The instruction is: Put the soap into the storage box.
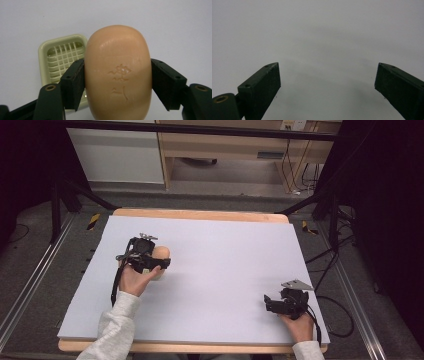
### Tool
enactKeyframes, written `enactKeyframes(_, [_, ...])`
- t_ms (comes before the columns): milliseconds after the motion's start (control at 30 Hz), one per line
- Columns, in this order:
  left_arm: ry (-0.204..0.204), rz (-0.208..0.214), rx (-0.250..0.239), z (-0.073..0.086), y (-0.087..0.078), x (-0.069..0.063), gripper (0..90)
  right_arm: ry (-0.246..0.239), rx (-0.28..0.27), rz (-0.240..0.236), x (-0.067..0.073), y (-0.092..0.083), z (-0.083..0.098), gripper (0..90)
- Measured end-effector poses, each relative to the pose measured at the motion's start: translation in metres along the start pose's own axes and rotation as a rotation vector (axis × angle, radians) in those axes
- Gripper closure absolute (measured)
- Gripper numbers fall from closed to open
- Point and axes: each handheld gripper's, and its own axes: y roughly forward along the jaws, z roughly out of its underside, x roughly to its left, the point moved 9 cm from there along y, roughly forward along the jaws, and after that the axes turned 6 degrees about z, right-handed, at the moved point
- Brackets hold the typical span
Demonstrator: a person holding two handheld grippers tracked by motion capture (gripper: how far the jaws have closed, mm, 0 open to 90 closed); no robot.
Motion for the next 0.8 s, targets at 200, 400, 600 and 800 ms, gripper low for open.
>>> enactKeyframes(200, [-0.02, -0.013, -0.001, -0.003, 0.005, 0.01, 31.7, 0.005, -0.001, 0.001, 0.0, 0.0, 0.0, 6.9])
enactKeyframes(400, [-0.022, -0.031, 0.002, -0.004, 0.006, 0.015, 31.7, 0.0, 0.0, 0.002, -0.001, 0.0, 0.0, 6.8])
enactKeyframes(600, [-0.031, -0.037, 0.011, -0.005, 0.009, 0.022, 31.7, 0.0, 0.001, 0.002, -0.001, 0.0, 0.0, 6.8])
enactKeyframes(800, [-0.049, -0.055, 0.017, -0.005, 0.012, 0.034, 31.7, 0.004, -0.001, 0.0, 0.0, 0.0, 0.0, 6.9])
